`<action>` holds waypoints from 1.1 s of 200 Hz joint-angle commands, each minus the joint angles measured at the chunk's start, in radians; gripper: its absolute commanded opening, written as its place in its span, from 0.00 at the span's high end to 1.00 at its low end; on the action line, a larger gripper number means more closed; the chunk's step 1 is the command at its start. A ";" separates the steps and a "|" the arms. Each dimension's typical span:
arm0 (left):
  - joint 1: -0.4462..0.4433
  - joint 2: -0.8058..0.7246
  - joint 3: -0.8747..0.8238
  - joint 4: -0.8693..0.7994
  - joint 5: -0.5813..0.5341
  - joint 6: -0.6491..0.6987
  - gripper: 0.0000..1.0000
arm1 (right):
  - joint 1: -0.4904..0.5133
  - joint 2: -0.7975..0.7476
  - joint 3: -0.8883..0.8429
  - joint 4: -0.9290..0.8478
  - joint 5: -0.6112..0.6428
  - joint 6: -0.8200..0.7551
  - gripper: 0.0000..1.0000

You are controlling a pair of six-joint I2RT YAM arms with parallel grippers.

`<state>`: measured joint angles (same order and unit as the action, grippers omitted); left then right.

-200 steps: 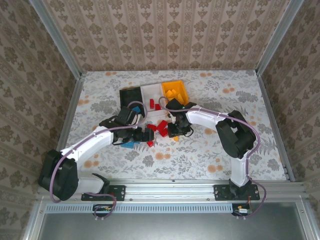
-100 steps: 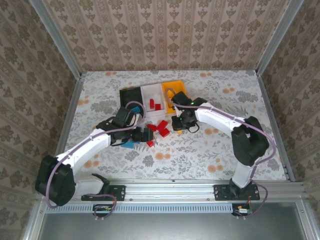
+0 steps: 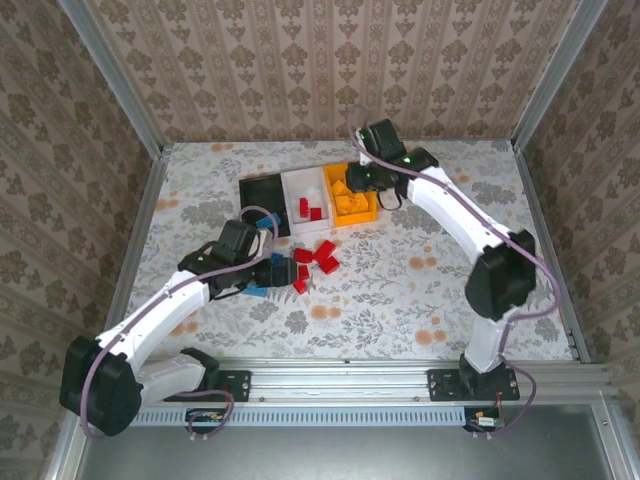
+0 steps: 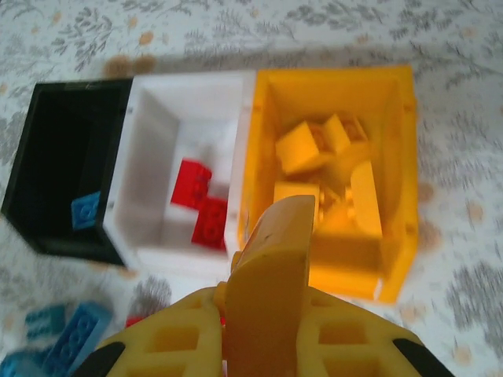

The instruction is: Sort the legos into containers by color

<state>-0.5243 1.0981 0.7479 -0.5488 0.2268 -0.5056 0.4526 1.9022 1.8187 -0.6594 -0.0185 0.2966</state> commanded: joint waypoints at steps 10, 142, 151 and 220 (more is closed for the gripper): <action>0.059 -0.076 -0.033 -0.068 -0.006 -0.010 0.00 | -0.015 0.222 0.197 -0.058 0.039 -0.046 0.86; 0.175 -0.046 -0.058 -0.125 -0.024 -0.005 0.00 | -0.045 0.319 0.401 -0.174 0.004 -0.047 0.39; 0.174 -0.031 -0.056 -0.136 -0.041 -0.001 0.00 | -0.045 0.282 0.380 -0.173 -0.008 -0.039 0.38; 0.118 0.091 -0.040 -0.155 -0.142 0.028 0.00 | -0.037 -0.155 -0.137 -0.022 -0.100 0.011 0.26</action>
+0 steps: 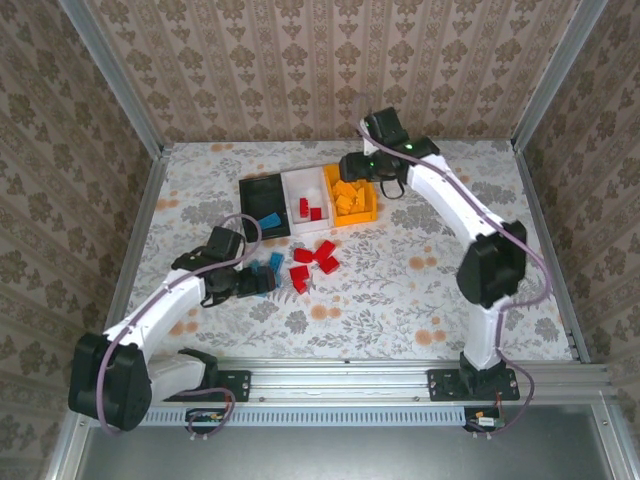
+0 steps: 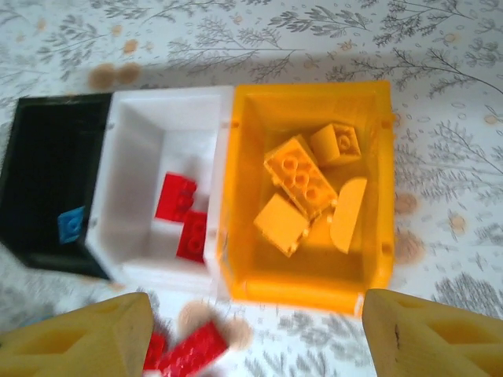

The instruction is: Sort the legos into containers by color

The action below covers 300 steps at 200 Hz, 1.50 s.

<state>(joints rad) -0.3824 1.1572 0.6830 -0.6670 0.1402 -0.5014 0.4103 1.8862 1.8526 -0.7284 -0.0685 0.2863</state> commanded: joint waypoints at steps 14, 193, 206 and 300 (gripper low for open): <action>-0.038 0.061 0.037 -0.035 -0.067 0.032 0.00 | 0.006 -0.217 -0.289 0.063 -0.060 0.017 0.25; -0.106 0.358 0.107 0.030 -0.170 0.108 0.15 | -0.021 -0.307 -0.583 0.146 -0.120 -0.001 0.19; -0.104 0.377 0.113 0.033 -0.179 0.111 0.15 | -0.022 -0.305 -0.583 0.146 -0.123 0.000 0.19; -0.097 0.434 0.138 0.065 -0.165 0.131 0.27 | -0.025 -0.294 -0.576 0.141 -0.134 0.004 0.19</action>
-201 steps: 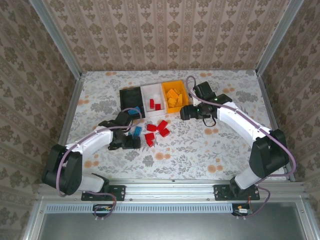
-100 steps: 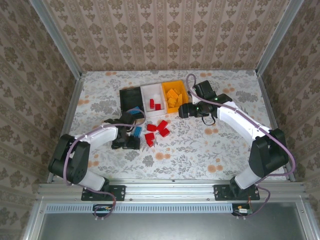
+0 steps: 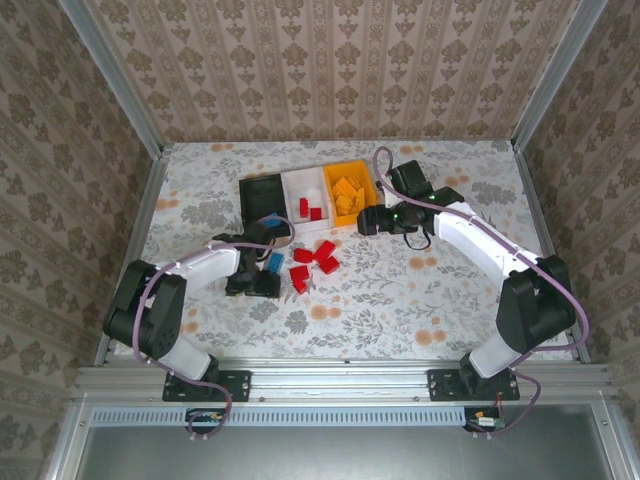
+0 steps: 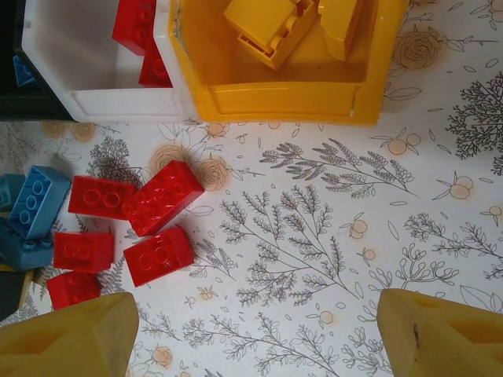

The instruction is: Sort the legos into containers by color

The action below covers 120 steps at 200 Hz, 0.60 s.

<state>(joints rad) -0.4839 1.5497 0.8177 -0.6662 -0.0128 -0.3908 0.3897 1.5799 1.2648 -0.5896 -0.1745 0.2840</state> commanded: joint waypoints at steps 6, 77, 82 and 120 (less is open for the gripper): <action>0.003 0.041 0.003 0.065 -0.010 0.020 0.30 | -0.005 0.014 0.010 0.002 -0.028 0.007 0.19; -0.010 -0.077 -0.050 0.037 0.020 -0.022 0.37 | -0.005 0.009 0.013 0.000 -0.033 0.012 0.19; -0.012 -0.088 -0.052 0.031 0.021 -0.027 0.37 | -0.005 0.010 0.015 0.000 -0.036 0.013 0.19; -0.019 -0.223 -0.076 0.003 0.043 -0.067 0.37 | -0.005 0.014 0.019 -0.007 -0.035 0.013 0.19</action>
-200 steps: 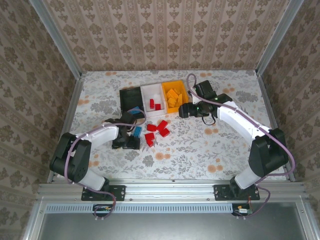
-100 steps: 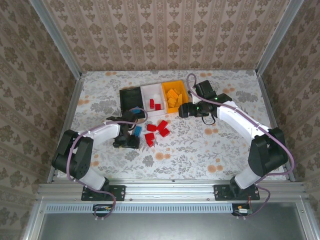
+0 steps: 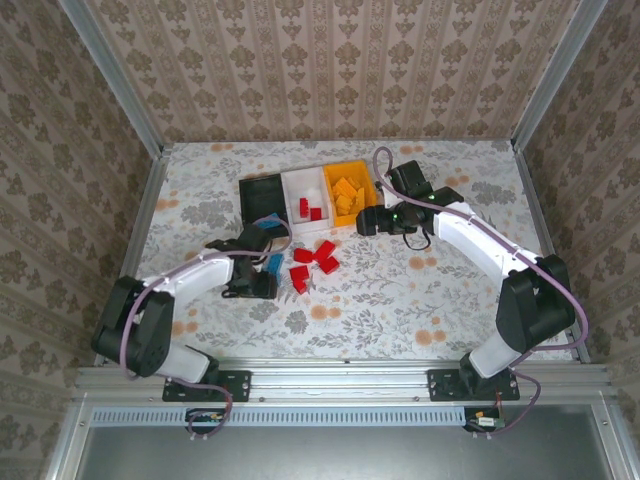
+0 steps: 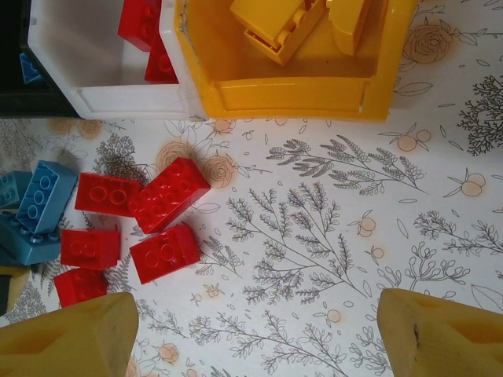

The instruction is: Sort the legos into containers by color

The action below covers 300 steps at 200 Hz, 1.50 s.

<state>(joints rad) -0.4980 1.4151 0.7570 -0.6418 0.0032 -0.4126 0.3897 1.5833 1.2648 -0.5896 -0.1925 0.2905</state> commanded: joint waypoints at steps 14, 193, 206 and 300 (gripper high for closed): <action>-0.005 -0.130 -0.007 -0.038 0.036 -0.052 0.37 | -0.005 0.006 0.019 -0.009 -0.013 0.007 0.19; 0.191 0.153 0.689 -0.143 0.061 0.181 0.35 | -0.011 0.014 0.029 -0.007 -0.024 0.012 0.18; 0.207 0.229 0.745 -0.146 0.060 0.197 0.35 | -0.014 0.011 0.029 -0.009 -0.025 0.012 0.18; 0.248 0.627 1.013 -0.203 0.049 0.247 0.35 | -0.017 0.028 0.032 -0.013 -0.032 0.013 0.18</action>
<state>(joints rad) -0.2581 1.9984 1.7180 -0.7952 0.0555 -0.2035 0.3771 1.5913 1.2667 -0.5896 -0.1967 0.2913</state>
